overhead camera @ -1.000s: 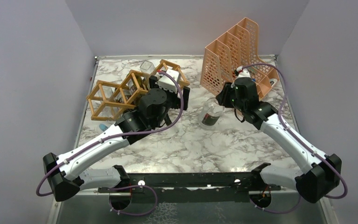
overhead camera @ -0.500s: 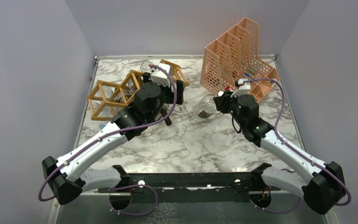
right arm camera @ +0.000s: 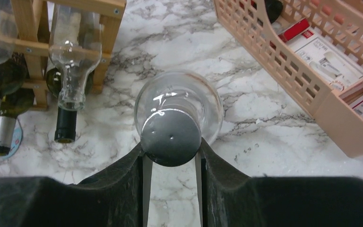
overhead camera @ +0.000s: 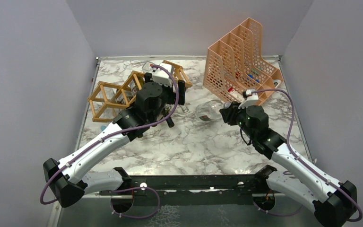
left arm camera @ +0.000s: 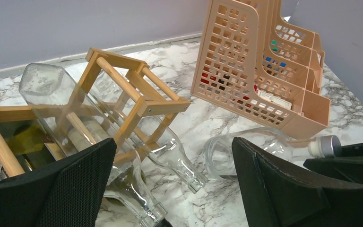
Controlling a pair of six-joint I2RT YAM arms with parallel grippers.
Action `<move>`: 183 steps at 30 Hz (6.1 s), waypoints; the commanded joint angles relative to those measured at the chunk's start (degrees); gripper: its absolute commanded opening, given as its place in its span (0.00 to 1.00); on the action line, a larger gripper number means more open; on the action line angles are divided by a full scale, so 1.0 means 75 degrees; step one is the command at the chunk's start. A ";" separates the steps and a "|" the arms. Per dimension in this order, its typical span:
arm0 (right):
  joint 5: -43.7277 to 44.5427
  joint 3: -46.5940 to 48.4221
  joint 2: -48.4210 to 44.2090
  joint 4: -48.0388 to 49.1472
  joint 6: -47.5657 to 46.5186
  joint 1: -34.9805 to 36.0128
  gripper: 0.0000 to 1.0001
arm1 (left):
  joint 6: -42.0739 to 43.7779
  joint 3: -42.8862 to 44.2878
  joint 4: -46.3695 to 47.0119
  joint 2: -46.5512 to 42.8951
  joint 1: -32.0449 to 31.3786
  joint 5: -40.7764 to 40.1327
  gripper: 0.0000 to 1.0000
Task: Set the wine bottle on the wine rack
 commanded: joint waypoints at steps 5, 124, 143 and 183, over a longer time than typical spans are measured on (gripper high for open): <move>-0.1558 0.0748 0.0621 -0.2728 -0.0018 0.0084 0.01 | 0.0021 0.0024 0.0006 0.0009 0.0052 0.0135 0.99; 0.0207 0.3707 0.5824 -0.1720 -0.0246 -0.1930 0.23 | -0.0800 0.0245 0.1534 0.3976 -0.1242 0.2224 0.44; -0.0682 0.2076 0.5038 -0.2471 0.0335 -0.1939 0.30 | -0.1163 -0.0171 0.1431 0.5077 -0.1625 0.1552 0.29; -0.2205 -0.0015 0.2654 -0.2199 0.0953 -0.1011 0.57 | -0.1126 -0.0245 0.1017 0.4432 -0.1719 0.0951 0.28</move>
